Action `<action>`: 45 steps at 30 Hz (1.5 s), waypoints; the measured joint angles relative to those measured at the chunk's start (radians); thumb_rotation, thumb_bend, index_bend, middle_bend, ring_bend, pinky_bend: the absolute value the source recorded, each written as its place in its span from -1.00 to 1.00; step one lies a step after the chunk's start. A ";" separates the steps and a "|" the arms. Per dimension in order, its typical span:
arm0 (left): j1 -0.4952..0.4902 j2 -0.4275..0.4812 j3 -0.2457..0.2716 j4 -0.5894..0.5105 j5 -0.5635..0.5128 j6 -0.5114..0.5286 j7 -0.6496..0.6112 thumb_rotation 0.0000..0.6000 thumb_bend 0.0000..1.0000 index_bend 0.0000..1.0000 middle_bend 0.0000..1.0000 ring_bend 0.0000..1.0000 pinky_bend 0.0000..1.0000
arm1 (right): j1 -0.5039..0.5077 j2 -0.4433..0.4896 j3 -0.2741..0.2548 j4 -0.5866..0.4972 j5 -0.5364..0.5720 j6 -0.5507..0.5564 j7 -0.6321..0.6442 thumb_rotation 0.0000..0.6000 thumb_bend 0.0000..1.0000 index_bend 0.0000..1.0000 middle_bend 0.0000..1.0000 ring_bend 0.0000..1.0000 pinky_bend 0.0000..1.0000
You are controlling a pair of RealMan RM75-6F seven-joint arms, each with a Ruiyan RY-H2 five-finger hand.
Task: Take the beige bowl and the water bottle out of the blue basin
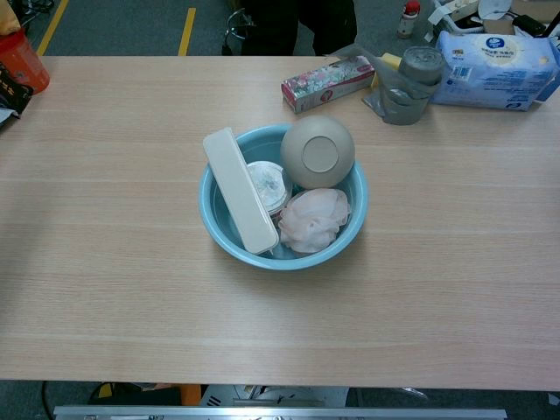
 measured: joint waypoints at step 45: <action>0.004 -0.015 0.000 0.043 -0.035 -0.018 -0.024 1.00 -0.29 -0.62 -0.65 -0.68 -0.93 | 0.499 -0.001 0.127 -0.082 0.286 -0.719 0.185 1.00 -0.61 -0.46 -0.51 -0.69 -0.49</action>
